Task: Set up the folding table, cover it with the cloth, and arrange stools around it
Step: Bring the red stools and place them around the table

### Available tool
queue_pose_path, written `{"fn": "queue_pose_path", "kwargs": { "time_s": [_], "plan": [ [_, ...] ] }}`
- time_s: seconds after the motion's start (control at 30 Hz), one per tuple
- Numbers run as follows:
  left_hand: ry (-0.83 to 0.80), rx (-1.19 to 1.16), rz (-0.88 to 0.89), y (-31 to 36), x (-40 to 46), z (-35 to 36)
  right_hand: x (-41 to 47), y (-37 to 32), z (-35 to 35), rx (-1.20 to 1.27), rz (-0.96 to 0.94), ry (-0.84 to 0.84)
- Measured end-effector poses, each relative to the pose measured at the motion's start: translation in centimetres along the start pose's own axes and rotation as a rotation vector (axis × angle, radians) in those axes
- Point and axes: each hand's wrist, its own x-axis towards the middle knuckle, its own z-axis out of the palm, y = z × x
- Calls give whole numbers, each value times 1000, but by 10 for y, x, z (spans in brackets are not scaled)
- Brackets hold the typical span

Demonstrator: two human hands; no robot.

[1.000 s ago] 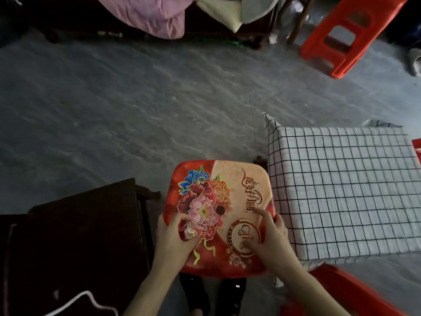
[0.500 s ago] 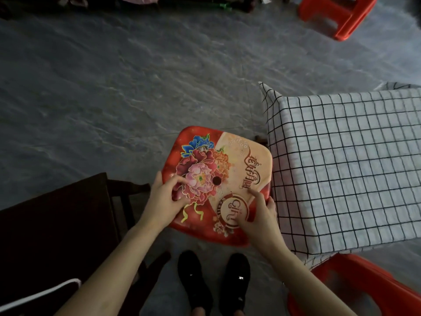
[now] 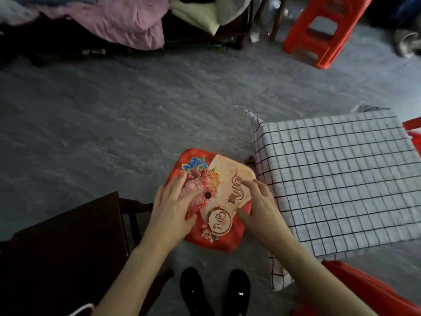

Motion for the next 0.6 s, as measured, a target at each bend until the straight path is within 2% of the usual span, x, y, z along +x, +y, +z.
{"fn": "queue_pose_path", "kwargs": {
  "time_s": [0.2,0.33,0.47,0.6],
  "plan": [
    [148,182,84,85,2,-133,-26,-59,-146,-109,-167,148],
    [303,149,203,170,-1,-235,-75,-87,-262,-151,-226,242],
    [356,152,313,268,-11,-328,-143,-104,-367,-214,-234,355],
    [446,174,461,362,-38,-388,-225,-112,-443,-248,-201,517]
  ]
}}
